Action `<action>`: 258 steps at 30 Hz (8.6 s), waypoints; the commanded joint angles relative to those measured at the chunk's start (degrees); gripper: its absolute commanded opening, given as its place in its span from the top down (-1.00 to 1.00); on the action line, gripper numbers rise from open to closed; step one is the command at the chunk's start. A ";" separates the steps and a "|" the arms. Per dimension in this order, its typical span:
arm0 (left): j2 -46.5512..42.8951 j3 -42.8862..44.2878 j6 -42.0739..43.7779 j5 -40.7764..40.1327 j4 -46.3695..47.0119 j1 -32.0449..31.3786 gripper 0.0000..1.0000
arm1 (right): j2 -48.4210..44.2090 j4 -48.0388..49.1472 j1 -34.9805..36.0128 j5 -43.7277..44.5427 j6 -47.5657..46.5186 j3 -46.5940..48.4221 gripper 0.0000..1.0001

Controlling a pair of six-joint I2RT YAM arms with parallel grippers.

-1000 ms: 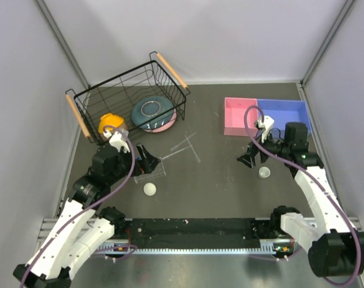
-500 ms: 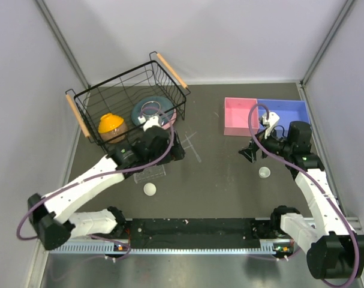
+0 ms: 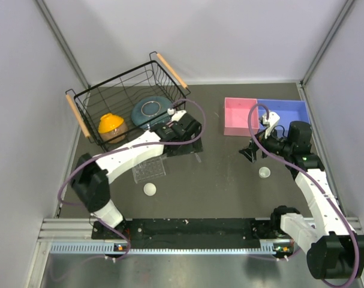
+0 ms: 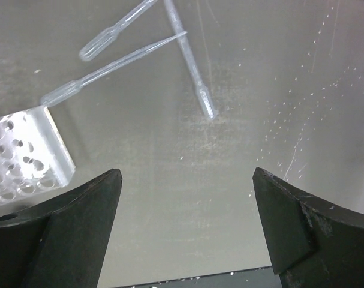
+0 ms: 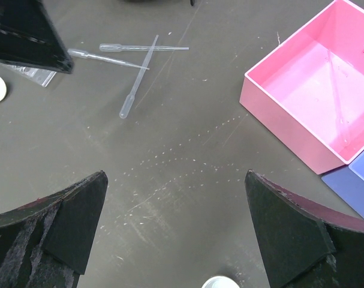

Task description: Organize the chemistry lab equipment

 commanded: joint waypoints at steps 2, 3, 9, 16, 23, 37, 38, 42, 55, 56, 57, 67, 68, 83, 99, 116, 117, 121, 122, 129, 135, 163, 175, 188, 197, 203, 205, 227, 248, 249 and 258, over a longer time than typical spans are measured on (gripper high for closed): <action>8.11 8.23 3.71 3.68 -0.61 -0.20 -0.89 | -0.33 2.17 -0.67 -0.11 -0.18 2.10 -0.98; 9.95 8.85 3.98 4.03 -1.31 -0.11 -0.88 | -0.33 2.17 -0.67 -0.10 -0.27 2.18 -0.97; 12.86 9.82 4.60 4.03 -0.97 -0.11 -0.89 | -0.41 2.17 -0.67 -0.02 -0.45 2.18 -0.98; 15.32 10.26 4.16 4.12 -0.62 -0.11 -0.89 | -0.33 2.17 -0.58 0.16 -0.62 2.10 -0.97; 17.87 11.31 3.63 4.21 -0.53 0.07 -0.87 | -0.06 2.09 -0.67 0.16 -0.71 2.01 -0.97; 25.51 15.62 1.96 3.95 -1.05 1.74 -0.48 | 0.11 2.09 -0.67 0.33 -0.97 2.10 -0.98; 26.13 16.49 1.96 3.68 -1.14 1.91 -0.44 | 0.03 2.09 -0.67 0.42 -0.97 2.10 -0.97; 29.03 18.69 2.05 3.33 -1.85 2.88 -0.31 | -0.06 2.09 -0.75 0.51 -1.06 2.01 -0.98; 32.12 18.52 4.16 5.26 -2.29 3.58 0.41 | 0.11 2.09 -0.67 0.42 -1.15 2.01 -0.97; 31.94 17.83 4.33 5.35 -2.20 3.58 0.46 | 0.20 2.09 -0.67 0.42 -1.15 2.01 -0.97; 31.59 17.38 4.77 5.52 -2.02 3.58 0.49 | 0.11 2.09 -0.67 0.42 -1.15 2.01 -0.98; 23.25 8.70 11.27 8.95 3.77 3.41 0.99 | 0.29 2.09 -0.75 -0.10 -1.15 2.01 -0.97; 22.11 7.72 12.15 9.22 4.30 3.41 1.00 | 0.29 2.09 -0.75 -0.54 -1.06 1.92 -0.97; -4.97 -14.78 16.90 20.99 26.36 1.21 1.00 | 2.66 1.91 -0.67 -9.50 0.96 1.92 -0.97; -19.57 -25.69 15.58 23.46 39.28 -3.97 1.00 | 5.12 1.91 -0.67 -20.58 2.63 1.83 -0.97; -19.57 -26.65 14.27 21.79 45.26 -8.37 1.00 | 9.25 6.64 -0.67 -27.79 9.65 1.22 -0.97; -19.48 -26.57 14.18 21.79 45.79 -8.63 1.00 | 9.34 7.61 -0.67 -27.79 11.40 0.87 -0.97; -19.04 -26.57 13.83 21.70 47.10 -9.07 1.00 | 9.52 11.66 -0.58 -28.14 15.37 -0.62 -0.97; -18.86 -26.48 13.83 21.70 47.54 -9.16 1.00 | 9.69 12.19 -0.58 -28.32 17.29 -0.71 -0.97; -17.02 -24.99 13.47 21.70 48.87 -10.13 1.00 | 11.10 14.65 0.12 -28.32 20.65 -0.89 -0.98; -15.88 -24.02 13.47 21.70 49.57 -10.83 1.00 | 11.10 15.62 0.13 -28.32 22.31 -0.98 -0.98; -7.00 -18.48 8.73 20.12 55.63 -12.41 1.00 | 15.75 28.45 0.48 -26.12 44.46 -2.74 -0.52; -4.01 -15.67 6.53 19.15 55.11 -12.50 0.99 | 17.51 26.79 3.20 -28.23 42.45 -1.07 1.00; -24.73 -20.41 18.48 5.03 32.46 -12.33 -0.77 | 11.63 15.36 1.45 -19.80 28.74 1.66 1.00; -50.57 -27.35 20.42 -4.14 12.32 -12.33 -0.98 | 16.35 4.20 -0.67 -5.21 16.08 15.52 1.00; -62.18 -34.21 15.16 -5.55 8.53 -12.33 -0.98 | 24.97 2.00 -2.16 3.58 13.53 30.38 1.00; -64.91 -35.79 14.27 -5.81 7.48 -12.33 -0.98 | 28.84 1.56 -2.16 5.25 13.70 35.11 1.00; -69.67 -37.38 13.03 -5.11 3.08 -12.33 -0.98 | 51.44 -2.39 1.88 16.32 10.90 52.73 0.99; -56.33 -30.53 19.71 -3.61 2.99 -12.24 -0.98 | 31.53 -8.81 1.80 0.01 3.08 35.80 -0.53; -54.74 -28.96 20.32 -3.70 2.47 -12.24 -0.98 | 29.23 -8.99 1.71 -1.41 2.46 33.93 -0.54; -34.00 -18.66 30.68 -3.35 0.96 -10.31 -0.98 | 9.37 -8.64 1.36 -12.58 -4.57 14.50 -0.82</action>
